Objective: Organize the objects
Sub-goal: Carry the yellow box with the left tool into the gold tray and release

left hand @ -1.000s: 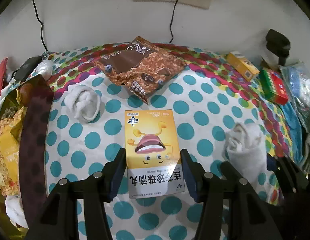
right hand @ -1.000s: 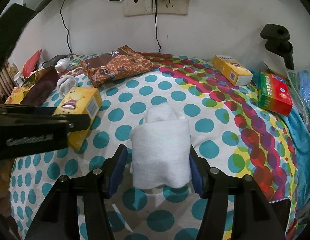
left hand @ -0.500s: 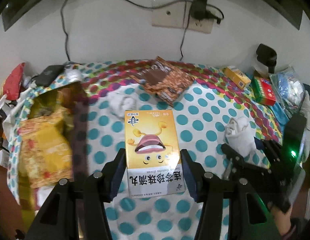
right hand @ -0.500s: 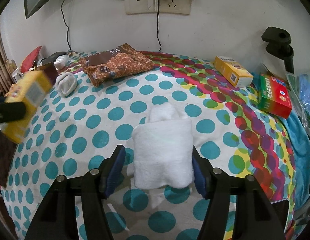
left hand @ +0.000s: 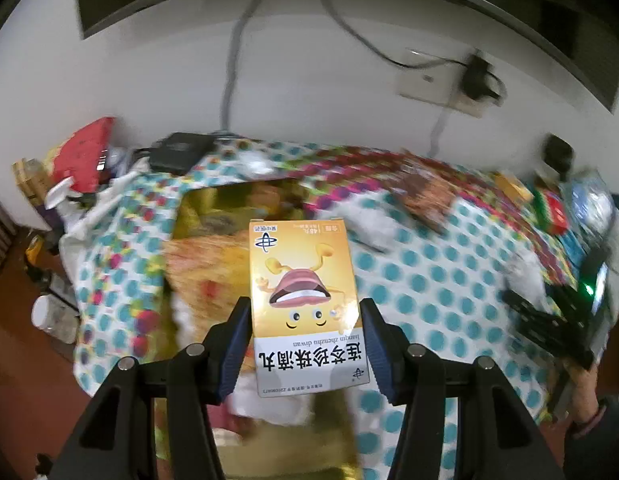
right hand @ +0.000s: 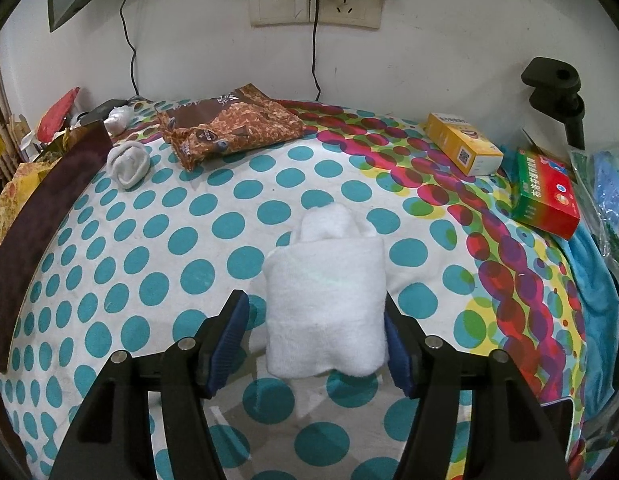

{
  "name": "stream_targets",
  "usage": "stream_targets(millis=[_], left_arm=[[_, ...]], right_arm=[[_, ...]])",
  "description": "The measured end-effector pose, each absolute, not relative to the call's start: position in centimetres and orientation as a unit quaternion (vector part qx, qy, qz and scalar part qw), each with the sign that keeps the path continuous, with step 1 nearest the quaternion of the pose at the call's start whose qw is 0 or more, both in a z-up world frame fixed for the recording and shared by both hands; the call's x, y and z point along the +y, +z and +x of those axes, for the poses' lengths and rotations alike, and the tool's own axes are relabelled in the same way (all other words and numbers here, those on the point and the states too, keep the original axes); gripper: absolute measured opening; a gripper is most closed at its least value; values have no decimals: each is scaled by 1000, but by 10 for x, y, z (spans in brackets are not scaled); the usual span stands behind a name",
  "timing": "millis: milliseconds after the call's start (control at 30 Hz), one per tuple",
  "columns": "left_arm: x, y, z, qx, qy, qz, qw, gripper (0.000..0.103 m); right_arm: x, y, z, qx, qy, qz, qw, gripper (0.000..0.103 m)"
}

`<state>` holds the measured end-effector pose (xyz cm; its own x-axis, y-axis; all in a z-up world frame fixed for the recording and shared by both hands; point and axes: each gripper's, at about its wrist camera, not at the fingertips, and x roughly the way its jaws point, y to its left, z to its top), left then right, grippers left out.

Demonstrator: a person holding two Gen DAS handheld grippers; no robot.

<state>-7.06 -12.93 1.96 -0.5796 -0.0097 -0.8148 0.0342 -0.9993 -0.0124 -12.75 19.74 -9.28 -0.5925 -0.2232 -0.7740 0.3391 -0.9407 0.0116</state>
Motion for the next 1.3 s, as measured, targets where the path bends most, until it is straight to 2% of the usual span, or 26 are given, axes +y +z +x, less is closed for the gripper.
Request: stream_targets(millis=[200,600,900,1100,1267,1300], left_arm=[[-179,22,-112,44,-876,479,39,55],[-190,-17,-177,1,-846,531,46,55],[-184,-31,-174,-10,-840,541,48,57],[-189,-15,-155,9,-858,509,72,57],[-181,5,-121,18,-881,468,72,57],[-177,7,-114,17,-884,463,68,57]], right_arm=[[197,-94,-127,72,-890,423,156,62],[196,-96,-128,85,-888,425,151,65],[196,-97,-126,93,-887,426,152,69],[185,-98,-128,93,-887,426,151,69],[198,-96,-126,76,-892,422,144,56],[201,-95,-126,71,-893,421,141,50]])
